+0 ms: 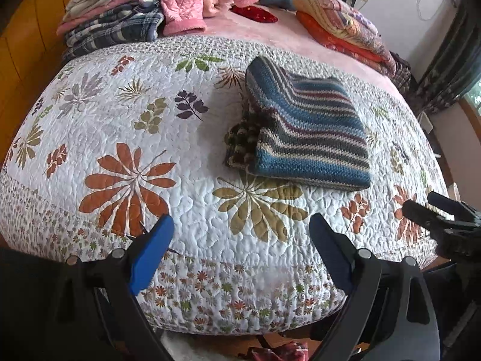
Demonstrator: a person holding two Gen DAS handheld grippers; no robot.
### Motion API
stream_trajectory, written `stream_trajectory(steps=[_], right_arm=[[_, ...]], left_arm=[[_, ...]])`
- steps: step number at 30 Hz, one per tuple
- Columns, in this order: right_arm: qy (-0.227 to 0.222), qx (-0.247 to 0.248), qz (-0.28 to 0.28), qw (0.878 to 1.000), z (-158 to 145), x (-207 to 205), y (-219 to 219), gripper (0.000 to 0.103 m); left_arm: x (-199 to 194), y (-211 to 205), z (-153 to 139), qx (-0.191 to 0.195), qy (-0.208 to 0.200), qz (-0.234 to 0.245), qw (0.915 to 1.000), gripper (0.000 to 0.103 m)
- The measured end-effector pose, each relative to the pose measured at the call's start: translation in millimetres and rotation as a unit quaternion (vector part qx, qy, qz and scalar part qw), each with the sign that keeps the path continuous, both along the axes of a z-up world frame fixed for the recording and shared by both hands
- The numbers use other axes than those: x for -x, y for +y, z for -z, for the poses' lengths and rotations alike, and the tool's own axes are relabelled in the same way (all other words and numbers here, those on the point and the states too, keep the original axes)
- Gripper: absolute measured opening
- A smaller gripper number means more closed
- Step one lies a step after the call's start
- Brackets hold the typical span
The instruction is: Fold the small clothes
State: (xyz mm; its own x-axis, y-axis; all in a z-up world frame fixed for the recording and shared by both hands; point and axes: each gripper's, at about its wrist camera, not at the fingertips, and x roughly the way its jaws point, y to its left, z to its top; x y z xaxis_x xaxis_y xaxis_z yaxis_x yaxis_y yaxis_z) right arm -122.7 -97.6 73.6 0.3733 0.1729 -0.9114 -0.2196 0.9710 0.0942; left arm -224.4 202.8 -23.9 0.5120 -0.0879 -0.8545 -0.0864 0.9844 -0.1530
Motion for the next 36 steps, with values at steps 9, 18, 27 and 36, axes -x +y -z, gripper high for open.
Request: stream_trajectory(steps=[9, 18, 27, 36], right_arm=[[-0.005, 0.02, -0.01, 1.0, 0, 14, 11, 0.099], [-0.008, 0.004, 0.02, 1.0, -3, 20, -1, 0.099], [-0.007, 0.007, 0.035, 0.999, -5, 17, -7, 0.099], [0.009, 0.007, 0.052, 0.999, 0, 9, -11, 0.099]], left_arm=[[7, -10, -9, -0.012, -0.008, 0.008, 0.9999, 0.091], [11, -22, -13, -0.048, -0.023, 0.016, 0.9984, 0.091], [10, -32, -13, -0.06, -0.029, 0.028, 0.9974, 0.091], [2, -39, -4, -0.055, -0.013, 0.041, 0.9976, 0.091]])
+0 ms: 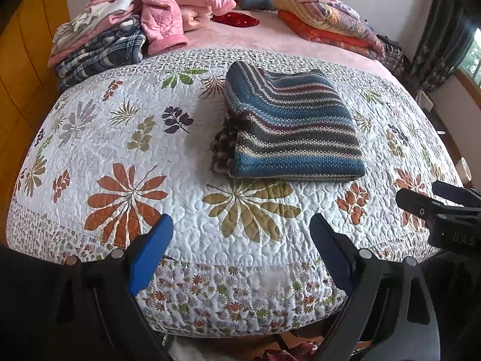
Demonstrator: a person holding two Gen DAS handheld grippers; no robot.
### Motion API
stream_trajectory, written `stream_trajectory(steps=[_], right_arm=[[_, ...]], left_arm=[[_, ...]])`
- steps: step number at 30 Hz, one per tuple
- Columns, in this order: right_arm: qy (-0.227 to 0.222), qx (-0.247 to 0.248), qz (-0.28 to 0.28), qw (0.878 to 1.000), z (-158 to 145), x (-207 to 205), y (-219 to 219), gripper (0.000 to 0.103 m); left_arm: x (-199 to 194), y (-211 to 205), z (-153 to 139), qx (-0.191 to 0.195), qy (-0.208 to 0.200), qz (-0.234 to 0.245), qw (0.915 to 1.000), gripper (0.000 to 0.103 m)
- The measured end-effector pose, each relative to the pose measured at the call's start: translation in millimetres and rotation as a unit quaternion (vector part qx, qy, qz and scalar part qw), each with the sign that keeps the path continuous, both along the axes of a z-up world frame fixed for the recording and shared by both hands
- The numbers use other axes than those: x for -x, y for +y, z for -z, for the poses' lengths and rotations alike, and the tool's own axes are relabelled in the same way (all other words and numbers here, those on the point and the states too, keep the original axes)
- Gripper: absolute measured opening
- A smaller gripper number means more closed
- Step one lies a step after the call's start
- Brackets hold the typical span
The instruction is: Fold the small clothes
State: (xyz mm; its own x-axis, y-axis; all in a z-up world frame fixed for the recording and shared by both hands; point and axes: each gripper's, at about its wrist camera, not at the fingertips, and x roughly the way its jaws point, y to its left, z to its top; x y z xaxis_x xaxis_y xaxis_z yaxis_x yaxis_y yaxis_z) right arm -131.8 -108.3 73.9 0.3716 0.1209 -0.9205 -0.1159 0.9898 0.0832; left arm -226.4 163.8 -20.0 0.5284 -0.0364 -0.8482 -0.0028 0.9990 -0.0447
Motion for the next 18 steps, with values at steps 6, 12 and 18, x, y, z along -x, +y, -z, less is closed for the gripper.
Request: stream_trajectory(steps=[6, 12, 18], right_arm=[[0.002, 0.005, -0.002, 1.0, 1.3, -2.1, 1.9, 0.099], [0.002, 0.01, 0.003, 1.0, 1.7, -3.5, 0.2, 0.099], [0.002, 0.011, 0.006, 1.0, 2.3, -4.5, -0.7, 0.099]], left_arm=[[-6.9, -1.8, 1.8, 0.006, 0.005, 0.0, 1.0, 0.091], [-9.3, -6.7, 4.3, 0.006, 0.009, 0.008, 0.9999, 0.091], [-9.7, -7.1, 4.1, 0.008, 0.007, 0.007, 0.9999, 0.091]])
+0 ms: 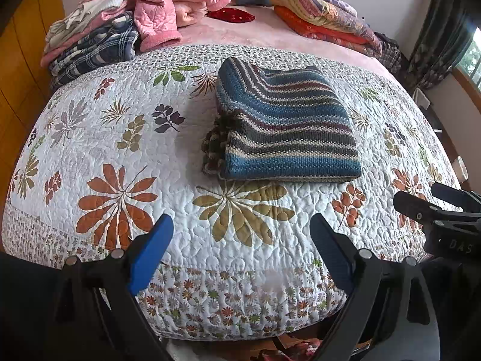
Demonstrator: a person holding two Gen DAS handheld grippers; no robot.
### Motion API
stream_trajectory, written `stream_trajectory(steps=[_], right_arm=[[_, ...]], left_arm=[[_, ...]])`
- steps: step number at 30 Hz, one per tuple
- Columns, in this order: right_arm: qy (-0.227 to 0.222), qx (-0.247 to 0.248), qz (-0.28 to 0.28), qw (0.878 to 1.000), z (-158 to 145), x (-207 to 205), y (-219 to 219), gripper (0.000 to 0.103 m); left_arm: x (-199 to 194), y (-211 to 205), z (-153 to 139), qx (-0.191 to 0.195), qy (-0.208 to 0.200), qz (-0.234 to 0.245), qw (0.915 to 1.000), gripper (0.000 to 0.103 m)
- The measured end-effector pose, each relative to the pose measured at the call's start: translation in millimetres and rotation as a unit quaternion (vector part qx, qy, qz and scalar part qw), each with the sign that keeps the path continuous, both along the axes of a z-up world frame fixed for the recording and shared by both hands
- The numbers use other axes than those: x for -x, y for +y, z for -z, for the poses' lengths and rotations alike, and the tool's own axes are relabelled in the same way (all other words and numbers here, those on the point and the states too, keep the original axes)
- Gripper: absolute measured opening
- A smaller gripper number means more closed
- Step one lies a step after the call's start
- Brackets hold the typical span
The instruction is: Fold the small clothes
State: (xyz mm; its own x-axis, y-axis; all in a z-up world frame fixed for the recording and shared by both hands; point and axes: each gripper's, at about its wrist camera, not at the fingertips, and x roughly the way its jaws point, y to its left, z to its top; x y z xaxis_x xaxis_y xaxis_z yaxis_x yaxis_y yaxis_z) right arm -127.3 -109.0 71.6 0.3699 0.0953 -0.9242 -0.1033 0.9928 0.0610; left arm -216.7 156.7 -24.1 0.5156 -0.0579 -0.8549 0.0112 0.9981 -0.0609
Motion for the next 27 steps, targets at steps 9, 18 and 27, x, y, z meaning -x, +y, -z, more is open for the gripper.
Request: stream_trajectory(steps=[9, 18, 27], right_arm=[[-0.003, 0.004, 0.005, 1.0, -0.7, -0.6, -0.4, 0.099], [-0.004, 0.005, 0.006, 1.0, -0.7, 0.0, 0.3, 0.099], [-0.001, 0.002, 0.007, 1.0, -1.4, -0.6, 0.3, 0.099]], left_arm=[[-0.5, -2.0, -0.1, 0.0, -0.001, 0.001, 1.0, 0.091], [-0.5, -0.2, 0.9, 0.0, 0.0, 0.001, 1.0, 0.091], [-0.9, -0.9, 0.3, 0.001, -0.001, 0.002, 1.0, 0.091]])
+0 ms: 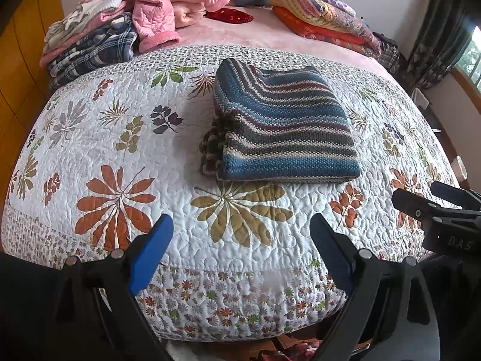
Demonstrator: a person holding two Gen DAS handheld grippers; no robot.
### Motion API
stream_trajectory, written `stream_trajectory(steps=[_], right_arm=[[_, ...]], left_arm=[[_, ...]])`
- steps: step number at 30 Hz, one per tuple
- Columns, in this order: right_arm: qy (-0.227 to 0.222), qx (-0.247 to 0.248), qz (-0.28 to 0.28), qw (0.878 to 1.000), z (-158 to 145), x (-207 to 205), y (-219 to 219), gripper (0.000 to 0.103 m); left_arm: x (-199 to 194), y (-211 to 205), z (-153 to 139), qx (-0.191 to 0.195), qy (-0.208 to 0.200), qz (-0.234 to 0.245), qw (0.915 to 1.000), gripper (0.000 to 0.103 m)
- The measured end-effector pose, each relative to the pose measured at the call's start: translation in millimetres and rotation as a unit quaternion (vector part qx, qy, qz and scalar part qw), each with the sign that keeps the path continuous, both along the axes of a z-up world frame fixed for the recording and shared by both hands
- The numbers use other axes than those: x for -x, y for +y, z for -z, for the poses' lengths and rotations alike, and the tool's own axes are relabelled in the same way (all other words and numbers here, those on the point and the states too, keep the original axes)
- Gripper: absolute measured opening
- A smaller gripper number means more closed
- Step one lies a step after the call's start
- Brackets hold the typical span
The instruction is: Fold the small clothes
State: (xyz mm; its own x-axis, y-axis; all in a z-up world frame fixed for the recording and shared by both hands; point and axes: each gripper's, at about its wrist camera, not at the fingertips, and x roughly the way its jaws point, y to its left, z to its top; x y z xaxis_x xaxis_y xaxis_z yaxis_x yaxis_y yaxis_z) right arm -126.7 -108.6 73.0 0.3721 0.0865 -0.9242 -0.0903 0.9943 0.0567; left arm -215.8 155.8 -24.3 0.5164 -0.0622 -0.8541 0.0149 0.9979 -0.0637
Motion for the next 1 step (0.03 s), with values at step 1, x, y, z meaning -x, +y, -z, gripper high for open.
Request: stream_trajectory(steps=[1], right_arm=[[0.0, -0.001, 0.001, 1.0, -0.2, -0.3, -0.3, 0.099]], left_arm=[[-0.2, -0.3, -0.2, 0.0, 0.0, 0.0, 1.0, 0.091]])
